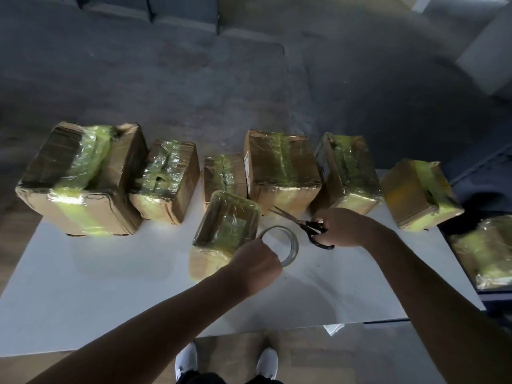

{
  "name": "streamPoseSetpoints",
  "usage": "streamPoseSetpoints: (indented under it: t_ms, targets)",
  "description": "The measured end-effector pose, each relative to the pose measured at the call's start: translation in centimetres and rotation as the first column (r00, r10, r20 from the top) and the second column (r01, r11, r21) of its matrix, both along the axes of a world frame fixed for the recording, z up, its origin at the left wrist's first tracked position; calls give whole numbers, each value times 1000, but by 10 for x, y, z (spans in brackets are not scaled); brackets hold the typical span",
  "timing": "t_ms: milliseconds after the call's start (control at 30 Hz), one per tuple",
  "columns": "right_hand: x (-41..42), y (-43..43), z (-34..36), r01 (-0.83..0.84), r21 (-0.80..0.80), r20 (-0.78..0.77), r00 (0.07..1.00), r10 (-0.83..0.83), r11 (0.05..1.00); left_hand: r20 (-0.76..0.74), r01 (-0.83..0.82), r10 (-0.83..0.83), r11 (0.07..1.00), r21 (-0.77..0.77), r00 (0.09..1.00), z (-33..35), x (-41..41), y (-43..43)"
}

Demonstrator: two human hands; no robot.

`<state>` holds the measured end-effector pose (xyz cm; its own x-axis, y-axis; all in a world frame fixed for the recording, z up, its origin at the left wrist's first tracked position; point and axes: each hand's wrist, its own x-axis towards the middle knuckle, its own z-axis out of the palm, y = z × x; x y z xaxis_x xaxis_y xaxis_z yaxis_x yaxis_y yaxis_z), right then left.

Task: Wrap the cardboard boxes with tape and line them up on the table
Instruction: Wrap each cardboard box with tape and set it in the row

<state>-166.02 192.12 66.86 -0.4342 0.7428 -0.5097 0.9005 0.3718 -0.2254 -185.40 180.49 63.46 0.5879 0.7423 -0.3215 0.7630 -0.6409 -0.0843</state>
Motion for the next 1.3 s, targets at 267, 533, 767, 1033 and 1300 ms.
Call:
streamPoseSetpoints:
  t_ms: [267,533,767,1033,1300]
  targets:
    - [-27,-9,63,-131,10,182,975,128,991,4,-18,18,1000,3,1000,4,7,5]
    - [-60,-5,97,-213,-72,329,917,225,974,23,-39,38,999,15,999,2,9,7]
    - [-84,5,93,-201,-134,376,896,237,970,42,-63,62,998,24,997,-1,12,9]
    - [-110,15,92,-266,-108,530,800,282,958,17,-55,54,998,43,998,-1,12,13]
    - [-127,26,77,-292,-156,597,733,326,944,2,-46,45,996,77,999,1,12,11]
